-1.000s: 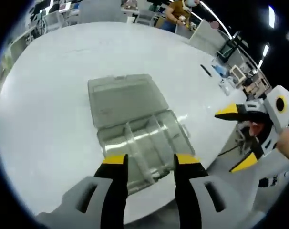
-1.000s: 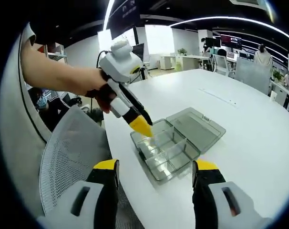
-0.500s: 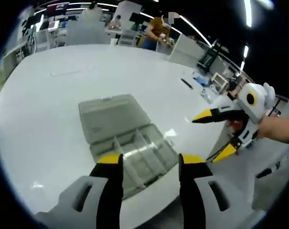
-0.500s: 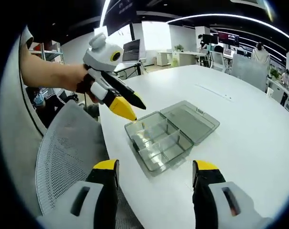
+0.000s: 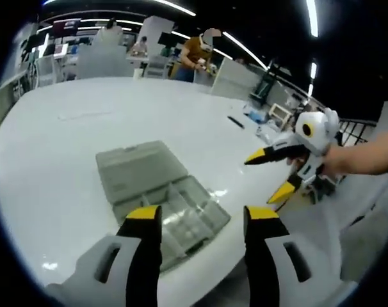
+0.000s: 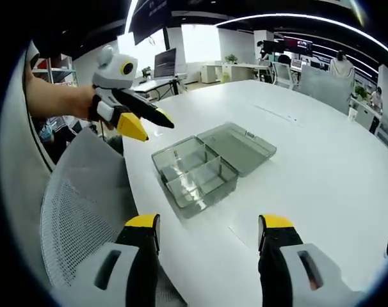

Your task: Insert the divider into the dual guide fixture by aligning both edges with the guide slots and pushing it downward to the bottom, including one-sided entry, uneven engagement, binding, and posture correction.

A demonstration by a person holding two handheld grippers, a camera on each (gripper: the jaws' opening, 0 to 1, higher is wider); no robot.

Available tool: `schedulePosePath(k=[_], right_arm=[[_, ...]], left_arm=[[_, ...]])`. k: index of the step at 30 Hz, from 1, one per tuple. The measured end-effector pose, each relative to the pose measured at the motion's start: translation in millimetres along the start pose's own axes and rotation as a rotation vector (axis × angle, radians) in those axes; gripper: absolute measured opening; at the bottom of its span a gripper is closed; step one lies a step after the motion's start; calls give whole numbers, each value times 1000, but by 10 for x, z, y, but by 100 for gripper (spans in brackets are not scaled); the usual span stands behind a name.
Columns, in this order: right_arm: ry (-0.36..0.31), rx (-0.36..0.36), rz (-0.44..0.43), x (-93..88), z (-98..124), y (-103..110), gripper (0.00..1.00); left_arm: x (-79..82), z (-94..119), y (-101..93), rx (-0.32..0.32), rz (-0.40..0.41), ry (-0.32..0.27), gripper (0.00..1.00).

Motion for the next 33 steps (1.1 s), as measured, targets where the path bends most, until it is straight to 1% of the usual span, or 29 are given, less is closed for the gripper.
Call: schedulePosePath(k=[4, 7, 13, 14, 19, 23, 24, 26, 33], right_arm=[[15, -13, 5, -66, 31, -80, 59], [18, -25, 11, -103, 50, -151, 59], [38, -51, 25, -210, 61, -338, 59], [52, -58, 33, -244, 60, -377, 58], [75, -84, 30, -381, 35, -562, 56], [88, -95, 39, -465, 17, -693, 55], [105, -99, 49, -499, 12, -730, 55], [117, -100, 56, -552, 3, -794, 54], [148, -106, 63, -715, -1, -973, 52]], left_arm=[[31, 5, -19, -16, -48, -19, 52], [42, -6, -17, -22, -67, -22, 52], [66, -25, -42, -39, -105, -22, 55], [70, -25, -47, -44, -115, -23, 55], [68, -24, -49, -54, -145, -11, 57], [86, -32, -45, -60, -160, -7, 58], [92, -38, -45, -60, -167, -6, 58], [89, -50, -47, -62, -168, 0, 58], [93, -75, -75, -63, -180, 11, 58]])
Point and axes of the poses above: the point that each gripper's makers call its tool centre point, and the gripper's own axes: z roughly backward along the fingers, y roughly to its left, x roughly out of its top, the point moved 8 cm from there along z, roughly backward along the fingers, and after that the axes turned 11 degrees about -x, right-handed, at the moved point
